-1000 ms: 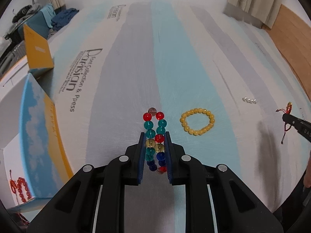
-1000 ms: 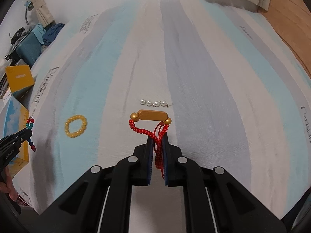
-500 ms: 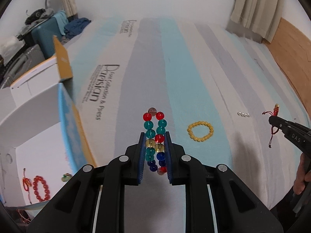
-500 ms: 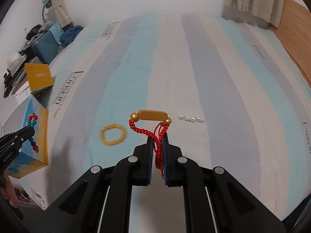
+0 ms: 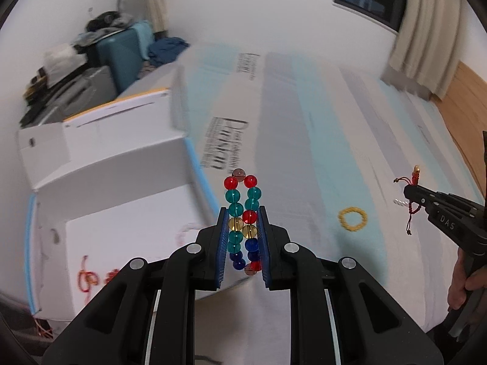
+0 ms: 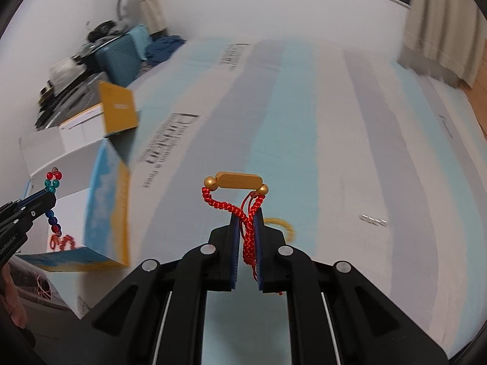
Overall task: Organize jewelry
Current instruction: 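Carry the multicolour bracelet with the left tool while the right tool carries the red cord bracelet to the box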
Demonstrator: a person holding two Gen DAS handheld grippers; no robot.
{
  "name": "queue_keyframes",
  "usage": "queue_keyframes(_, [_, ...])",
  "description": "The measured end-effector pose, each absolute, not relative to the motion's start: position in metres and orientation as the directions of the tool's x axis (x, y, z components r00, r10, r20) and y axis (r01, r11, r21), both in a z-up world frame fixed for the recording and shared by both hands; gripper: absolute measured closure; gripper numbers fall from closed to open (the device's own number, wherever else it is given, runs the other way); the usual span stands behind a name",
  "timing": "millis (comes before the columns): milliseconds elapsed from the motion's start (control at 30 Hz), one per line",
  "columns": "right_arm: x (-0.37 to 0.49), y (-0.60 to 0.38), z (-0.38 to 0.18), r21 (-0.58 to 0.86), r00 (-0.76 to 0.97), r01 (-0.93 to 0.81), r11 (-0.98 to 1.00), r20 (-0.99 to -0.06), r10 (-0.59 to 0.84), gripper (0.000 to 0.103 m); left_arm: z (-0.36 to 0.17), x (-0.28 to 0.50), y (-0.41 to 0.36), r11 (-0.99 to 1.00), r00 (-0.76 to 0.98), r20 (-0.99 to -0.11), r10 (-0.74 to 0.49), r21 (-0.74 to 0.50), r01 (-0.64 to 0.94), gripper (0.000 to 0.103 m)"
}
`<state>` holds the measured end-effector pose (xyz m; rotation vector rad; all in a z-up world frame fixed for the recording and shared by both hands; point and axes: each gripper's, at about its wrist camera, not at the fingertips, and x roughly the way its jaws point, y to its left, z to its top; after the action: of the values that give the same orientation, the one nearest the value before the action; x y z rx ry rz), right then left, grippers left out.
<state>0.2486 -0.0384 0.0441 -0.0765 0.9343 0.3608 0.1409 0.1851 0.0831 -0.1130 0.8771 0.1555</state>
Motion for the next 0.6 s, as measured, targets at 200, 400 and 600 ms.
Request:
queue_keyframes(200, [0.239, 0.025, 0.056, 0.086, 0.525, -0.413, 0.907, -0.791, 0.315, 0.095, 0.092, 0.115, 0.244, 0.962, 0.619, -0.770, 0.156, -0.026, -0.274, 0.086])
queue_keyframes(400, [0.222, 0.091, 0.061, 0.086, 0.501, -0.490, 0.867, -0.786, 0.361, 0.095, 0.095, 0.089, 0.294, 0.939, 0.601, -0.774, 0.201, -0.023, -0.343, 0.086])
queue_keyframes(600, [0.204, 0.144, 0.060, 0.100, 0.464, -0.557, 0.825, -0.786, 0.409, 0.095, 0.088, 0.067, 0.333, 0.917, 0.573, -0.788, 0.224, -0.028, -0.398, 0.086])
